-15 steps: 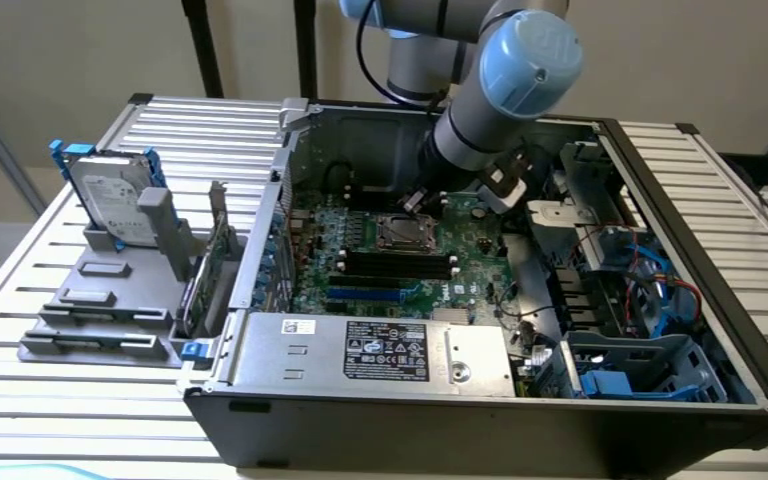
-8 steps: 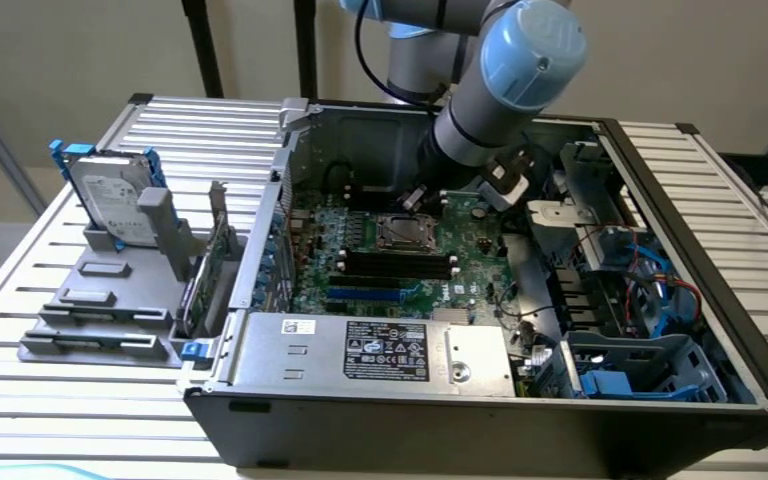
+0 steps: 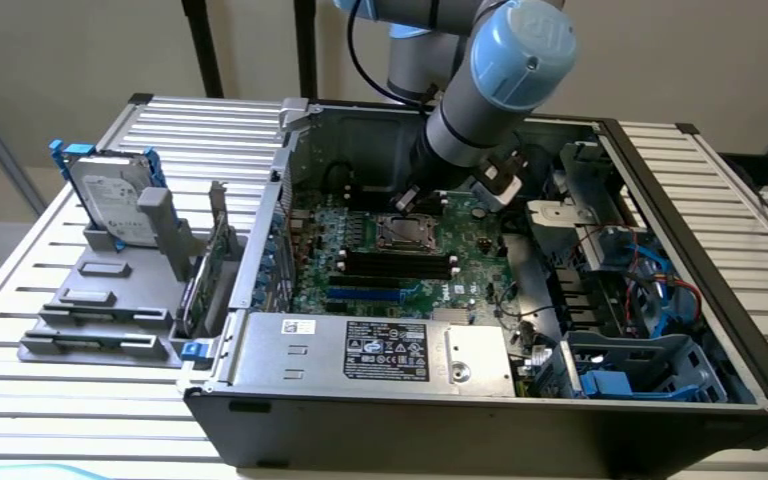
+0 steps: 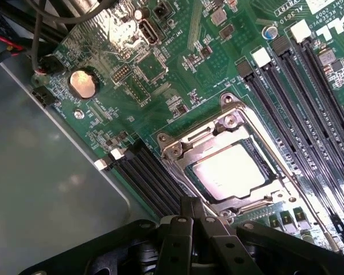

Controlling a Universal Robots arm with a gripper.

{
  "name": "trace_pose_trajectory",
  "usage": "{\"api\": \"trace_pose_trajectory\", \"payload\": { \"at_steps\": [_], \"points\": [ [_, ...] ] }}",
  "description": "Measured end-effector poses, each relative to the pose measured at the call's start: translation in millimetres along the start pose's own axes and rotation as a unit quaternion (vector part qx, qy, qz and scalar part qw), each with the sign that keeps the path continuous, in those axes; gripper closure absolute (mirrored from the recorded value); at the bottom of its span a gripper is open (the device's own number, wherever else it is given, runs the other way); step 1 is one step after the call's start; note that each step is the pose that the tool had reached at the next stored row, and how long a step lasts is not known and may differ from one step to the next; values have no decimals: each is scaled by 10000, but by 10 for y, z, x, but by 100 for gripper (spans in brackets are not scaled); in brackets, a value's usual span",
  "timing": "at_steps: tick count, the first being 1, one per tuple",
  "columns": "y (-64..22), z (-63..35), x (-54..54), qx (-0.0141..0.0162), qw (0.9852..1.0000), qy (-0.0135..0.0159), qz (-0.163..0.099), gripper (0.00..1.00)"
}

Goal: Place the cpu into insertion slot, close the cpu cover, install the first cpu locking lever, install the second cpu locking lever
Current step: 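Install the first cpu locking lever, then install the second cpu locking lever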

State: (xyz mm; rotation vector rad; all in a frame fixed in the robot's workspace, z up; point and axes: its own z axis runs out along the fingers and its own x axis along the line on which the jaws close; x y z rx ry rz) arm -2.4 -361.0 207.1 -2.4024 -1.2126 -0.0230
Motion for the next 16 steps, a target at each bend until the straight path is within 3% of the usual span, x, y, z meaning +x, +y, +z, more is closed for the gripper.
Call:
{"api": "trace_pose_trajectory", "payload": {
  "at_steps": [13, 16],
  "points": [
    [1, 0, -2, 0, 10000, 0, 0, 89],
    [24, -42, -43, 2, 10000, 0, 0, 89]
  ]
}}
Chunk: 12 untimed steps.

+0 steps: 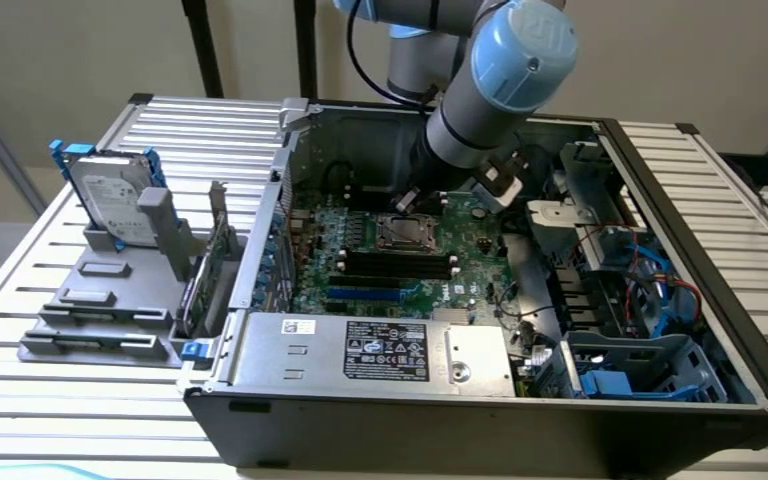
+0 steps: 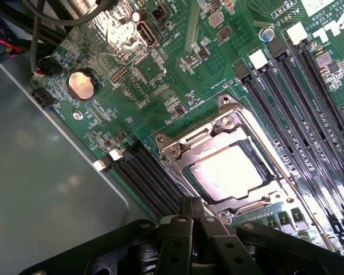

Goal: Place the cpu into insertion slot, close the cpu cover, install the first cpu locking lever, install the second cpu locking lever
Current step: 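Install the second cpu locking lever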

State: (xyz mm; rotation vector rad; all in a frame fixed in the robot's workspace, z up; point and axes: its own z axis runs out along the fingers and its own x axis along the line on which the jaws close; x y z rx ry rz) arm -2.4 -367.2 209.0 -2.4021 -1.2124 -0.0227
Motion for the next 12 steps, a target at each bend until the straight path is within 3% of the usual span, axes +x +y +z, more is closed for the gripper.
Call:
{"api": "trace_pose_trajectory", "payload": {
  "at_steps": [6, 12],
  "points": [
    [27, -235, -103, 1, 10000, -3, 2, 89],
    [78, -345, -217, -4, 10000, -8, 3, 89]
  ]
}}
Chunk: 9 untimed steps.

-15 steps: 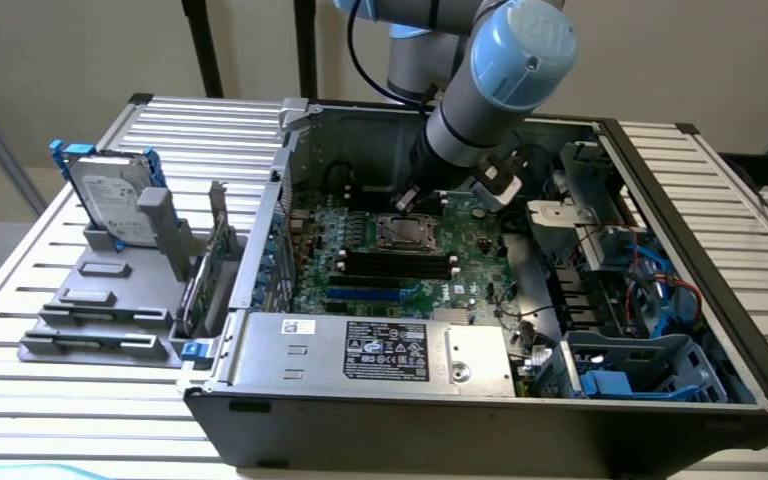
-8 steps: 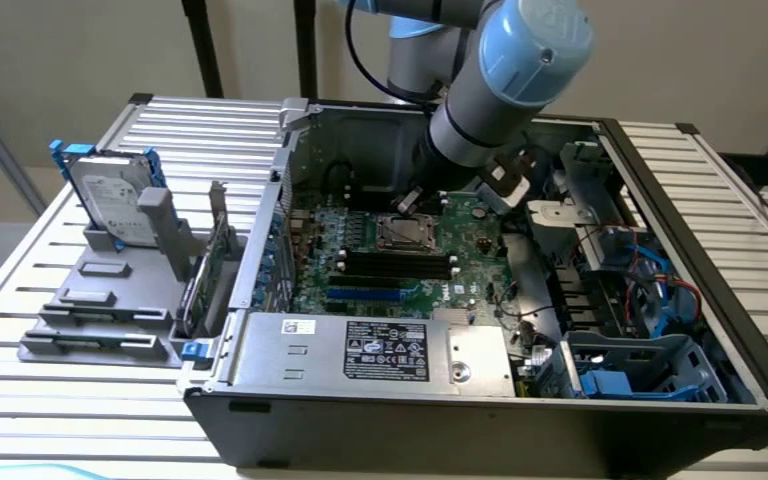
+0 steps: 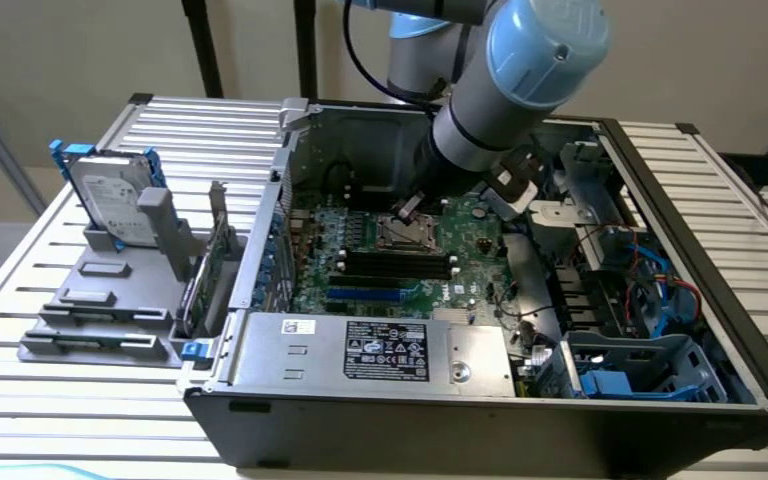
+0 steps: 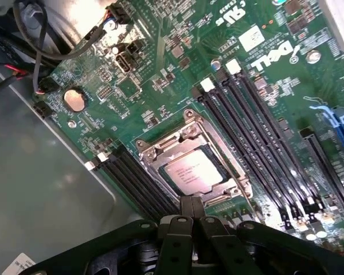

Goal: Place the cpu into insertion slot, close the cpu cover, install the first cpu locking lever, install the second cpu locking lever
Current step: 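Install the second cpu locking lever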

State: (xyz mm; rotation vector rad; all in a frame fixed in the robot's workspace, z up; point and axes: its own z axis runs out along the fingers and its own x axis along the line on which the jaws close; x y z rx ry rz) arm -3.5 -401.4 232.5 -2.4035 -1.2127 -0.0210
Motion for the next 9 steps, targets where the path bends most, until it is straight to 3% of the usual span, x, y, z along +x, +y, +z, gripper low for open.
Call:
{"api": "trace_pose_trajectory", "payload": {
  "at_steps": [9],
  "points": [
    [34, -84, -258, -8, 10000, 5, -6, 89]
  ]
}}
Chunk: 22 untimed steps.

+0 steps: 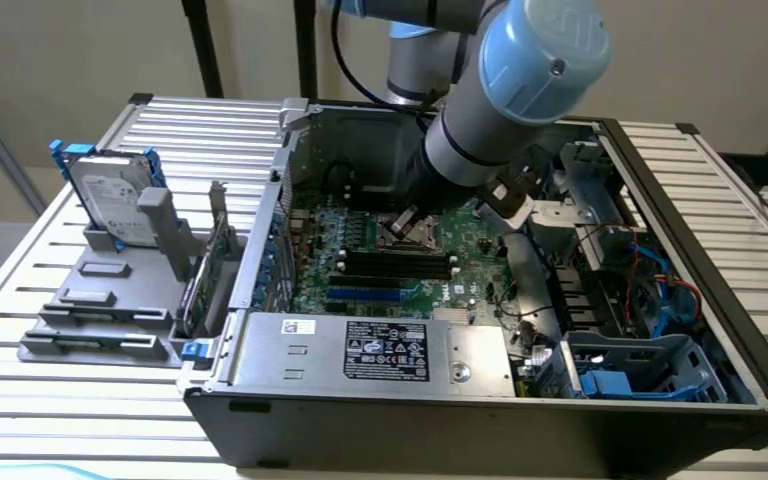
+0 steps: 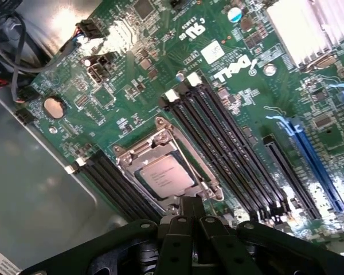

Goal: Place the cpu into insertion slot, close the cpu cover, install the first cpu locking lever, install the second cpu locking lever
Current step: 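Install the second cpu locking lever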

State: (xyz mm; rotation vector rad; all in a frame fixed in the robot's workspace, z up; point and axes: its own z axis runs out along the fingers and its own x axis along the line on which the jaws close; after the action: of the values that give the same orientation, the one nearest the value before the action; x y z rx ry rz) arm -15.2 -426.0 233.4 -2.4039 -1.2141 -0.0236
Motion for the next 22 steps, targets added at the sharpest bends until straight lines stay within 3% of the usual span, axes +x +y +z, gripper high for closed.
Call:
{"api": "trace_pose_trajectory", "payload": {
  "at_steps": [6, 11, 22],
  "points": [
    [-115, -2, -181, -4, 10000, 2, -2, 89],
    [-180, 21, -240, -11, 10000, 9, -6, 89],
    [-172, 114, -252, -72, 9999, 58, -41, 89]
  ]
}}
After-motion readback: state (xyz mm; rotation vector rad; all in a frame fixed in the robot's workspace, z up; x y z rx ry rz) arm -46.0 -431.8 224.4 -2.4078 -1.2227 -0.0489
